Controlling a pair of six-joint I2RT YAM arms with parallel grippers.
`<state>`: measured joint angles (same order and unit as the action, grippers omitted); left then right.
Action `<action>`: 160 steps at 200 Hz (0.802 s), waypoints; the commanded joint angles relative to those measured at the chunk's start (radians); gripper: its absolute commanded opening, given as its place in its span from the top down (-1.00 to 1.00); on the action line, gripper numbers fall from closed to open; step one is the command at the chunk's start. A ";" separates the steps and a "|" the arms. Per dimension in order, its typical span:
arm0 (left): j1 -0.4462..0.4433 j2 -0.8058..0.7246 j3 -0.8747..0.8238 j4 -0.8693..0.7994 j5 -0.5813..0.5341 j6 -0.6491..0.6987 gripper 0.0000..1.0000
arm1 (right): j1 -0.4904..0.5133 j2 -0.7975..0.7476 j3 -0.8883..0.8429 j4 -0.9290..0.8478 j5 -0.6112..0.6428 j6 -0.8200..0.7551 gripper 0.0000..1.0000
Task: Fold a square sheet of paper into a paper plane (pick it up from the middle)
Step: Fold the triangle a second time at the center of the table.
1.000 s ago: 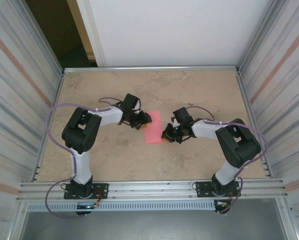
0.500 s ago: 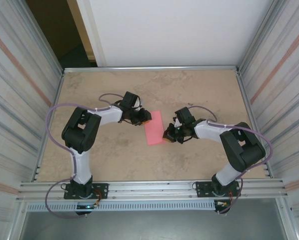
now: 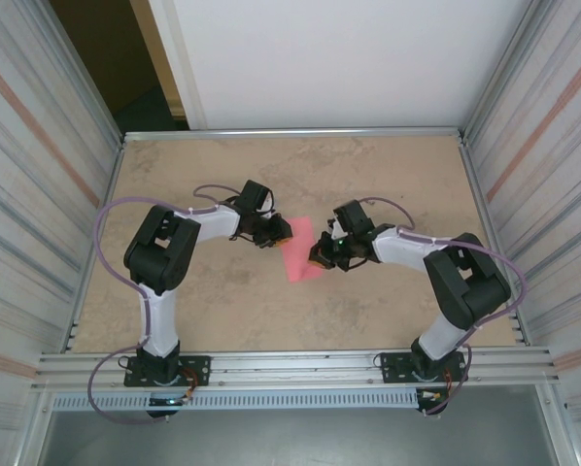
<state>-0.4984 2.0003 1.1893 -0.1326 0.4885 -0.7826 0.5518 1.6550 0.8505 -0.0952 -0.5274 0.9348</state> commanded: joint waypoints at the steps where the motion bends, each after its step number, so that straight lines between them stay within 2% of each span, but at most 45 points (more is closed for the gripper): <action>1: 0.006 0.031 0.006 -0.057 -0.025 0.019 0.60 | 0.015 0.048 0.054 0.015 -0.012 -0.011 1.00; 65: 0.006 0.023 0.003 -0.053 -0.013 0.020 0.60 | 0.039 0.150 0.147 0.029 0.002 -0.006 1.00; 160: 0.009 0.028 -0.005 -0.047 -0.011 0.010 0.60 | 0.050 0.229 0.183 0.065 0.027 0.018 1.00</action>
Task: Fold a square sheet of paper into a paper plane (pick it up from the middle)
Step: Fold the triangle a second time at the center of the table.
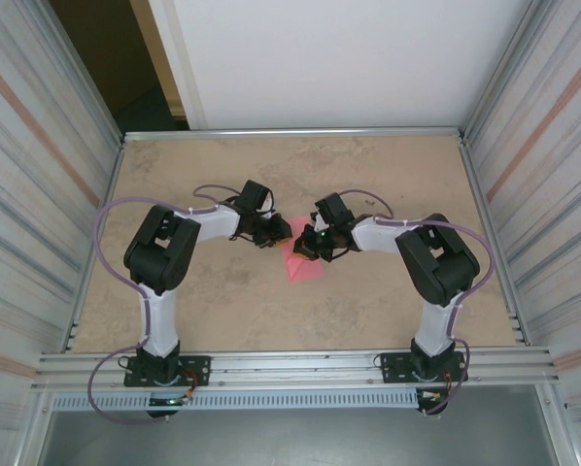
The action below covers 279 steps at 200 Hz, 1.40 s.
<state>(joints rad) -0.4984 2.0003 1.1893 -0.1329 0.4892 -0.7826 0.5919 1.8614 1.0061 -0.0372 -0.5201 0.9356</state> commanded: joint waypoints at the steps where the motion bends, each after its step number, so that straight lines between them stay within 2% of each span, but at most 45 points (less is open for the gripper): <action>1: 0.009 0.028 -0.006 -0.046 -0.012 0.010 0.60 | 0.010 0.023 0.028 0.008 0.019 0.017 1.00; 213: 0.011 0.028 -0.009 -0.042 -0.001 0.005 0.60 | 0.025 0.082 0.071 -0.028 -0.001 -0.004 1.00; 279: 0.011 0.025 -0.011 -0.043 -0.006 0.005 0.60 | 0.025 0.071 0.059 -0.039 0.042 0.002 1.00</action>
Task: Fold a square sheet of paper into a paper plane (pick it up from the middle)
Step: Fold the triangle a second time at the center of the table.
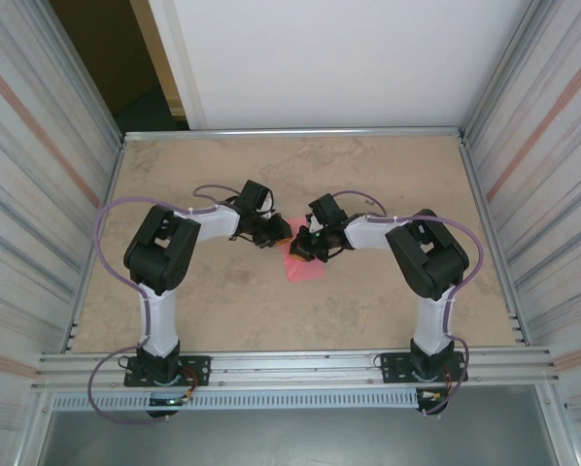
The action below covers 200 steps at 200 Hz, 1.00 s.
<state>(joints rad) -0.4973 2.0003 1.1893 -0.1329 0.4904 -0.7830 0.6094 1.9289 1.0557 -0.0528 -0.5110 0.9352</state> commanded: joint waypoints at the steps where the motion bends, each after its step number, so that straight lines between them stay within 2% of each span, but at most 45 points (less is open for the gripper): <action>1: 0.010 0.025 -0.012 -0.043 -0.007 0.005 0.60 | 0.006 0.002 0.009 -0.023 0.033 0.003 1.00; 50: 0.011 0.024 -0.014 -0.043 -0.008 0.005 0.60 | 0.002 -0.025 -0.019 0.022 0.033 0.020 1.00; 200: 0.013 0.020 -0.017 -0.042 -0.007 0.003 0.60 | 0.004 0.014 -0.015 0.005 0.039 0.030 1.00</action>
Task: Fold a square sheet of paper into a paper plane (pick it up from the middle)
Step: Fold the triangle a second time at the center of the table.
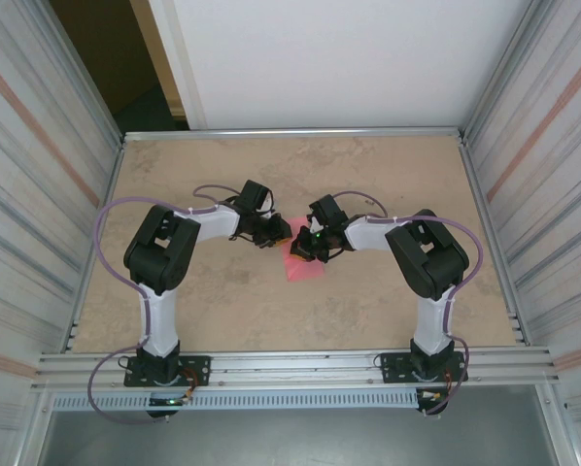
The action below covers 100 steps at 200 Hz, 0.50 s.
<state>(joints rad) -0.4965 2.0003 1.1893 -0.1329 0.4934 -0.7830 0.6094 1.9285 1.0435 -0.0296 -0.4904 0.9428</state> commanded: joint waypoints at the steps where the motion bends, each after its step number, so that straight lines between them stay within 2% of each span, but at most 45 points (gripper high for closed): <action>1: 0.013 0.020 -0.016 -0.043 -0.010 0.003 0.60 | 0.004 0.015 -0.003 -0.019 0.018 0.022 1.00; 100: 0.031 -0.024 0.021 -0.053 0.001 0.010 0.58 | 0.006 0.038 0.003 -0.035 0.011 0.023 0.99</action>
<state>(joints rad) -0.4908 2.0003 1.1893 -0.1352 0.5014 -0.7830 0.6094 1.9335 1.0435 -0.0296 -0.4911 0.9432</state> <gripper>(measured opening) 0.206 0.053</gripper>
